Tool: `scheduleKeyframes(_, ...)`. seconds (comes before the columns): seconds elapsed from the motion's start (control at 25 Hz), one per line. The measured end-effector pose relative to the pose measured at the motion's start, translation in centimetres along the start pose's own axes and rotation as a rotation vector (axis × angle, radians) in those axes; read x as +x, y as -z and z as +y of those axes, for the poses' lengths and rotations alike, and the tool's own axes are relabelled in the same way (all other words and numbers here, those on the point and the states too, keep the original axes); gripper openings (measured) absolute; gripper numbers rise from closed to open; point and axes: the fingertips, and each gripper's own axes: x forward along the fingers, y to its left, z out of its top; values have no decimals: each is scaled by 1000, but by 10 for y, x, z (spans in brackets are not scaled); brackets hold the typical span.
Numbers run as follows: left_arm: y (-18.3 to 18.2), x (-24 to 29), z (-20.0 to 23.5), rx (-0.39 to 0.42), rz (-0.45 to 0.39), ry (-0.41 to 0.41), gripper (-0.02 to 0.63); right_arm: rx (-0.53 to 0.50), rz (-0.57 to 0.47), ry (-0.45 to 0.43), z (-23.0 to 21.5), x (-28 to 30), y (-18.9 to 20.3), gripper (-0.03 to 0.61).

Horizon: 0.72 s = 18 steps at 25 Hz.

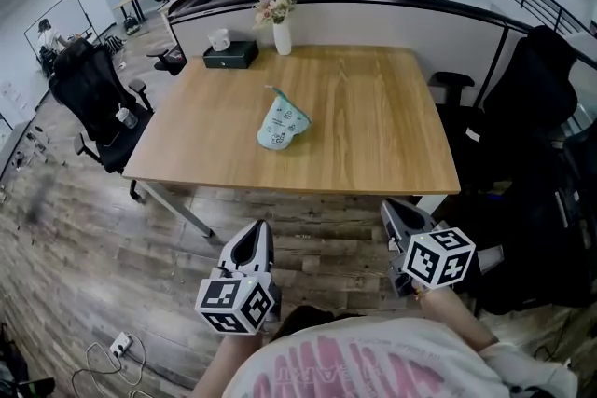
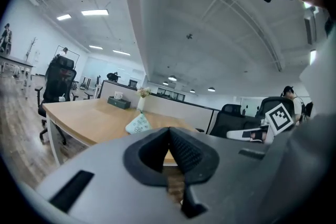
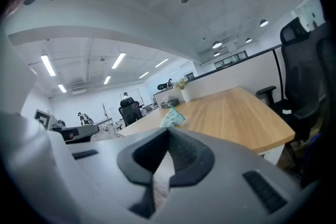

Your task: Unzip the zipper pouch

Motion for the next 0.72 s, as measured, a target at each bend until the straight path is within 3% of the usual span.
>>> scheduleKeyframes(0.2, 22, 54, 10, 12, 84, 3, -5, 87, 60, 70, -54, 28, 20, -3)
scheduleKeyframes(0.44, 33, 143, 30, 41, 162, 25, -6, 130, 79, 175, -117, 68, 8, -3)
scheduleKeyframes(0.56, 32, 198, 40, 114, 207, 44, -5, 132, 79, 204, -136, 97, -11, -3)
scheduleKeyframes(0.72, 26, 273, 52, 275, 260, 64, -6, 136, 55, 247, -163, 135, -45, -3)
